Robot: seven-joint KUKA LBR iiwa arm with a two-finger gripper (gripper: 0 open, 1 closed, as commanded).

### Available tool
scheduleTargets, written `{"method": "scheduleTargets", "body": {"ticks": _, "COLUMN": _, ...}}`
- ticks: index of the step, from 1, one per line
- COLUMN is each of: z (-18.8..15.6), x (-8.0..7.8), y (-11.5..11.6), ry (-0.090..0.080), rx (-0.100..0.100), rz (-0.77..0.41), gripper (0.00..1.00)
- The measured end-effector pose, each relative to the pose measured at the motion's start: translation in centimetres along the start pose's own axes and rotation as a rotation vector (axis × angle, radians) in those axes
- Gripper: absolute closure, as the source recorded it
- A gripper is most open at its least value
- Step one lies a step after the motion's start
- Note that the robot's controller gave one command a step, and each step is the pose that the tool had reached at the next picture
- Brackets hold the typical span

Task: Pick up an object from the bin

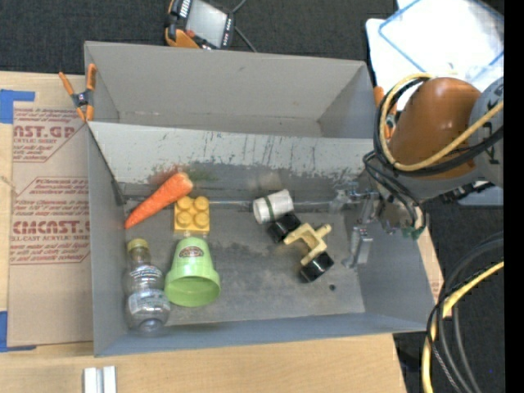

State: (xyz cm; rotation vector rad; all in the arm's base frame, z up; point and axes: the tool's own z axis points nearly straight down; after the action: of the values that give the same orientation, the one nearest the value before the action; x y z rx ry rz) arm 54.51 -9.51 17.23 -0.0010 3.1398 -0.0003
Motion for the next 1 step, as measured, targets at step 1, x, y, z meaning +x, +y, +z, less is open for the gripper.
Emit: {"method": "scheduleTargets", "body": {"ticks": 1, "z": 0.00, "x": 0.00, "y": 0.00, "ry": 0.000, "rx": 0.000, "rz": 0.000, "gripper": 0.00}}
